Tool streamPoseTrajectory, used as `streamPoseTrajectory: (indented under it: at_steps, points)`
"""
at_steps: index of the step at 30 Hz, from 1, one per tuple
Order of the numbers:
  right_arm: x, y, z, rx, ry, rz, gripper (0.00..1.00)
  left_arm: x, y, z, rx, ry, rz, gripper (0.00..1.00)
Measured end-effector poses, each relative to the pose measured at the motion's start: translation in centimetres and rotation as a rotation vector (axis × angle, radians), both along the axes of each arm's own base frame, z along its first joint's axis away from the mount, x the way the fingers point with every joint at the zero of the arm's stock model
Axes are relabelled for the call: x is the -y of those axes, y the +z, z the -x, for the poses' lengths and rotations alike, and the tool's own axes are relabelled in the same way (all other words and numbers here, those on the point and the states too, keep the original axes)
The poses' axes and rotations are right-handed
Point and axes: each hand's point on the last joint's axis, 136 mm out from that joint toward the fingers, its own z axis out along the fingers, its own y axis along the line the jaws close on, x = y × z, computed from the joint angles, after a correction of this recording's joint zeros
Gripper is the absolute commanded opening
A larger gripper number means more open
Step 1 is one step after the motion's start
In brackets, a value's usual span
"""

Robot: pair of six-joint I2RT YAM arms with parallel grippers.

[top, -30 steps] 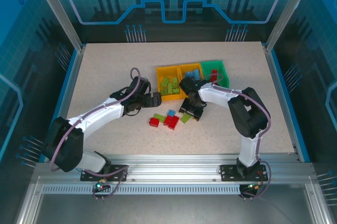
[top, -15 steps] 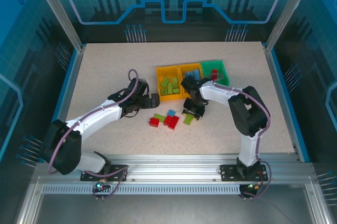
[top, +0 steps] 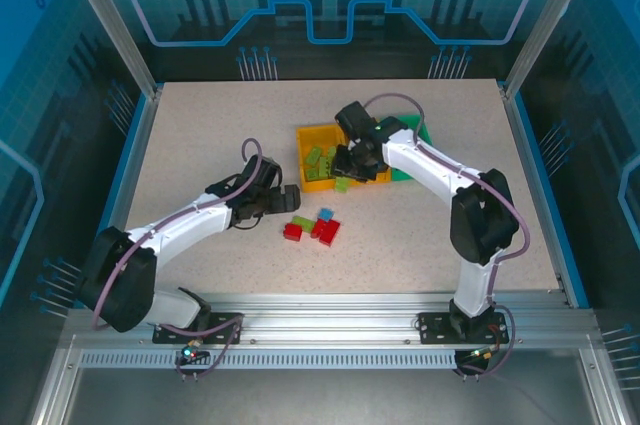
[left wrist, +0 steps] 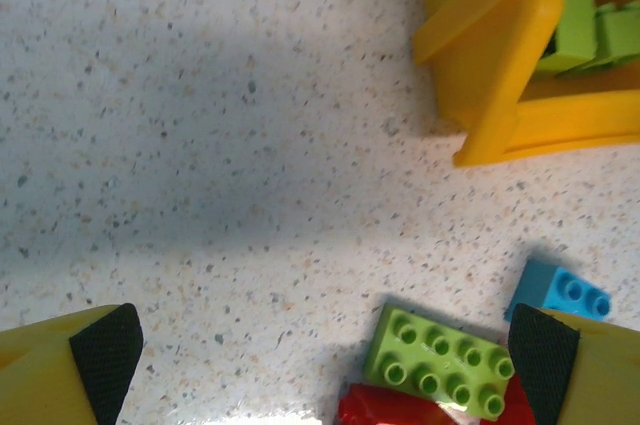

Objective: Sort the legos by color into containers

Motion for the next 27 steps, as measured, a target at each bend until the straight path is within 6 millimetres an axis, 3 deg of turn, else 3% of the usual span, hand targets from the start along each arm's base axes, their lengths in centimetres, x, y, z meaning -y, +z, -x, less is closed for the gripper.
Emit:
streamPoseTrajectory:
  at_steps: [5, 13, 21, 27]
  points:
    - [-2.6, 1.7, -4.7, 0.122, 0.076, 0.005, 0.38, -0.2, -0.9, 0.7, -0.03, 0.013, 0.008, 0.99]
    - [-5.1, -1.0, -9.2, 0.149, 0.149, 0.074, 0.43, 1.1, -1.9, 2.2, -0.062, -0.018, 0.022, 0.98]
    - [-5.3, -3.2, -9.8, 0.113, 0.181, 0.116, 0.51, 2.5, -3.6, 4.8, -0.109, -0.083, 0.012, 0.94]
    - [-5.3, -3.2, -9.5, 0.098, 0.184, 0.116, 0.7, 3.5, -3.8, 6.0, -0.105, -0.13, 0.02, 0.93]
